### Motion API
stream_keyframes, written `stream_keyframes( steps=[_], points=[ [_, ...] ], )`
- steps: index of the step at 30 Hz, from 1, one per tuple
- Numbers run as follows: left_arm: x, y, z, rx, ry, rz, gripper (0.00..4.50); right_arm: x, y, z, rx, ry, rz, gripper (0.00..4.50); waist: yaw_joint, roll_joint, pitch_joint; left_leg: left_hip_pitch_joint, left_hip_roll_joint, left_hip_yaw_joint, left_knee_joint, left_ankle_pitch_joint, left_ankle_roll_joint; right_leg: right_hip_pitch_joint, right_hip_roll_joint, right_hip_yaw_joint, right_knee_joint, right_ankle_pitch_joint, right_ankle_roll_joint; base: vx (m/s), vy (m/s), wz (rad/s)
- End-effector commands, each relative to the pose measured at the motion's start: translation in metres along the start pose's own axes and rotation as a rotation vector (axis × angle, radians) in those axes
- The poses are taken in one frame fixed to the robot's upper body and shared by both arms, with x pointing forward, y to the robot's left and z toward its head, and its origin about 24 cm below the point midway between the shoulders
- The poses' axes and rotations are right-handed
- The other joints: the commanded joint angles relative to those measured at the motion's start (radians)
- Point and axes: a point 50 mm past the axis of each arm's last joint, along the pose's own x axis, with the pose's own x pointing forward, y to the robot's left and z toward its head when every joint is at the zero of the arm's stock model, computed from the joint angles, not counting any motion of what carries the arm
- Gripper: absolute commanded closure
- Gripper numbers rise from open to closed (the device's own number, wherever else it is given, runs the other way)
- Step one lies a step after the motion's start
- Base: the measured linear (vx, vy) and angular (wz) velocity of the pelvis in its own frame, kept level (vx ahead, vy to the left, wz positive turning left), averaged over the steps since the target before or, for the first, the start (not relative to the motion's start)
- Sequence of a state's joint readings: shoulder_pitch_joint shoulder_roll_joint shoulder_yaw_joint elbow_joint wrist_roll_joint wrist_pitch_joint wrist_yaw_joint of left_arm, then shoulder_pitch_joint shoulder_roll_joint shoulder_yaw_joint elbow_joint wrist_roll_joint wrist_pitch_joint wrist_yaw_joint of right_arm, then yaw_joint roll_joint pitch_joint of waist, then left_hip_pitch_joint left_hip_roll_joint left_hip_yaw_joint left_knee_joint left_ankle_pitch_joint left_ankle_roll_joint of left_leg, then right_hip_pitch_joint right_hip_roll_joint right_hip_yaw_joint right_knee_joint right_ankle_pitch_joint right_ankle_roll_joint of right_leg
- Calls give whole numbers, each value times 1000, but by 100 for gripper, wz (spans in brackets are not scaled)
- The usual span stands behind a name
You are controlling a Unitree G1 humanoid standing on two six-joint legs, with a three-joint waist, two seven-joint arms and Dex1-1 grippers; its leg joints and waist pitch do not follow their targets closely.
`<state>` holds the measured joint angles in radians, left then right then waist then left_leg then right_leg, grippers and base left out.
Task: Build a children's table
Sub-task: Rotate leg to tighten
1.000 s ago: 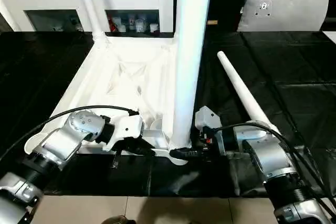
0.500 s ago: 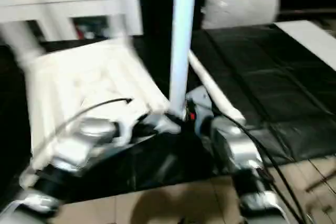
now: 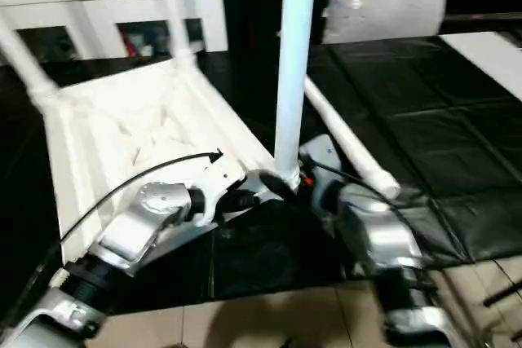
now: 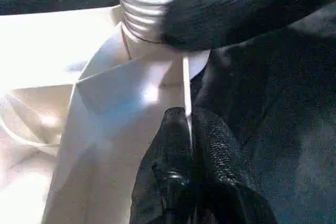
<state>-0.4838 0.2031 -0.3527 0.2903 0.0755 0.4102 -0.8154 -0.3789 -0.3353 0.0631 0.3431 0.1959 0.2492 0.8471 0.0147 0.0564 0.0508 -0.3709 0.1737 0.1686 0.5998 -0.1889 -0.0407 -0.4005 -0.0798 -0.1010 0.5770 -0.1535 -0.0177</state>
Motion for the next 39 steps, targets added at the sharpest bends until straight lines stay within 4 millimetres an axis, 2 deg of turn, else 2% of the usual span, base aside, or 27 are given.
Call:
stream_keyframes(
  steps=[1, 4, 7, 8, 16, 19, 20, 27, 29, 32, 39],
  points=[
    [-6, 7, 1, 61, 25, -24, 450, -6, 4, 7, -53, -17, 99, 4, 11, -10, -64, 3, 45, -17, -68, -255, 90, 54, -71, 46, -90, -418, -146, 0, 0, 0],
    [-13, 8, -4, 117, 45, -107, 450, -21, -1, 11, -123, 16, 183, 4, 23, -6, -66, 5, 49, -18, -69, -243, 92, 53, -69, 46, -86, -386, -154, 0, 0, 0],
    [-17, 7, -7, 159, 62, -175, 450, -26, -4, 14, -169, 37, 215, 4, 24, -6, -66, 5, 52, -18, -71, -243, 89, 54, -68, 47, -79, -345, -178, 0, 0, 0],
    [-21, 5, -10, 200, 76, -249, 450, -31, -7, 16, -210, 58, 248, 4, 24, -7, -66, 5, 52, -18, -70, -241, 88, 55, -68, 48, -77, -336, -183, 0, 0, 0],
    [-26, -1, -16, 298, 111, -436, 450, -32, -3, 17, -267, 105, 399, 4, 49, -8, -65, 14, 57, -12, -71, -247, 85, 49, -69, 52, -75, -339, -201, 0, 0, 0],
    [-25, -2, -17, 317, 122, -463, 450, -30, 0, 15, -272, 120, 440, 4, 61, -11, -66, 13, 60, -13, -73, -239, 76, 52, -73, 54, -71, -338, -200, 0, 0, 0],
    [-24, -2, -17, 322, 123, -470, 450, -29, 1, 15, -274, 127, 451, 21, 62, -11, -66, 13, 59, -12, -72, -238, 76, 53, -73, 54, -71, -340, -199, 0, 0, 0],
    [-23, 0, -17, 344, 127, -500, 450, -27, 5, 10, -265, 161, 529, 58, 69, -13, -67, 12, 58, -12, -71, -229, 74, 54, -73, 54, -72, -352, -189, 0, 0, 0],
    [-22, 0, -17, 345, 127, -503, 450, -26, 6, 9, -262, 165, 537, 83, 70, -13, -67, 12, 58, -12, -70, -227, 76, 53, -74, 53, -73, -356, -189, 0, 0, 0],
    [-21, 0, -17, 343, 124, -510, 450, -24, 8, 8, -248, 164, 554, 97, 71, -18, -68, 13, 59, -11, -70, -219, 77, 53, -74, 53, -71, -356, -189, 0, 0, 0],
    [-22, -3, -19, 320, 109, -518, 450, -23, 10, 4, -213, 165, 572, 163, 73, -18, -69, 11, 59, -11, -70, -207, 81, 53, -74, 53, -69, -346, -191, 0, 0, 0]
  ],
)
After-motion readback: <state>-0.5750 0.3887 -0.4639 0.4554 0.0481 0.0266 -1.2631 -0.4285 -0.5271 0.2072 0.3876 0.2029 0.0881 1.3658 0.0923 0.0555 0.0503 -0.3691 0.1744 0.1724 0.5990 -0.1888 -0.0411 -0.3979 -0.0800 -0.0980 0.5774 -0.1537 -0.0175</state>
